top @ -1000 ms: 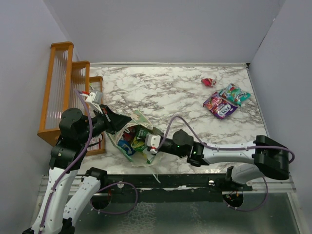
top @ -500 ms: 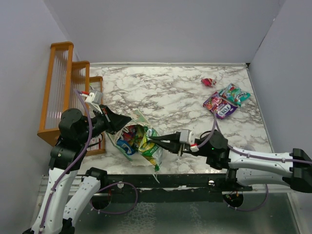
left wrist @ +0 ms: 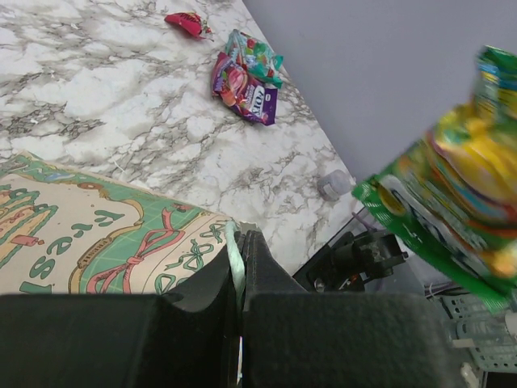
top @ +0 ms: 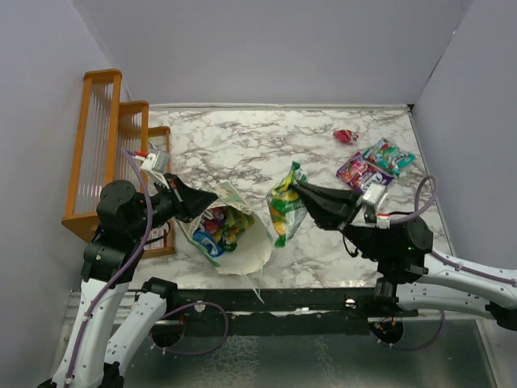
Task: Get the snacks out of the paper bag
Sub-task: Place the snack at the center of the board.
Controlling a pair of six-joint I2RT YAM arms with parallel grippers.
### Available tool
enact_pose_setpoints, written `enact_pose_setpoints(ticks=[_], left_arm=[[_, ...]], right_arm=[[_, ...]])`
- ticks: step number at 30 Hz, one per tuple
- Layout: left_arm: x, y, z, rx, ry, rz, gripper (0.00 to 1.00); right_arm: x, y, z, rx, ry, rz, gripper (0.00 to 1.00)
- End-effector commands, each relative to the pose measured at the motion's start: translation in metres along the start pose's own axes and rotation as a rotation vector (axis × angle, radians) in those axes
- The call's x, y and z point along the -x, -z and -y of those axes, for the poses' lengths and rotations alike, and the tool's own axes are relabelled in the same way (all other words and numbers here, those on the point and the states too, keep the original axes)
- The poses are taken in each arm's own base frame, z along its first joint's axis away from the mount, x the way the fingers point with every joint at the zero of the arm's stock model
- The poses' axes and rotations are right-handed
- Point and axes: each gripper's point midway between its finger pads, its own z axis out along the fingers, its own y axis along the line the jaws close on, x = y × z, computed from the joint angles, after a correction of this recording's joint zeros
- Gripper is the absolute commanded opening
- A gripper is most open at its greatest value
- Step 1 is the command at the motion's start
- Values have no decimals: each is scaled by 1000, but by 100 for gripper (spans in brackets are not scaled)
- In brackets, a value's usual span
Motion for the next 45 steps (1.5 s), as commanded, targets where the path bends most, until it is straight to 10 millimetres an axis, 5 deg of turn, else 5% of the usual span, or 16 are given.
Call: enact_pose_setpoints(ticks=[1, 4, 9, 16, 25, 30, 35, 45], left_arm=[[5, 4, 3, 0, -19, 33, 0], [5, 3, 2, 1, -15, 33, 0], [7, -2, 2, -8, -9, 23, 0], [6, -3, 0, -7, -4, 27, 0], [7, 3, 5, -3, -8, 29, 0], [8, 8, 7, 3, -19, 34, 0], [9, 7, 8, -1, -19, 36, 0], [8, 5, 6, 0, -19, 30, 0]], right_arm=[[-73, 68, 109, -731, 112, -283, 2], [-116, 108, 129, -898, 135, -360, 2], [-200, 134, 147, -938, -119, -529, 2], [-273, 129, 203, -1033, -199, -691, 2], [-361, 145, 301, -1520, -461, -862, 2], [-383, 172, 350, -1785, -508, -924, 2], [-389, 185, 385, -1829, -479, -919, 2], [-406, 225, 404, -1830, -415, -988, 5]])
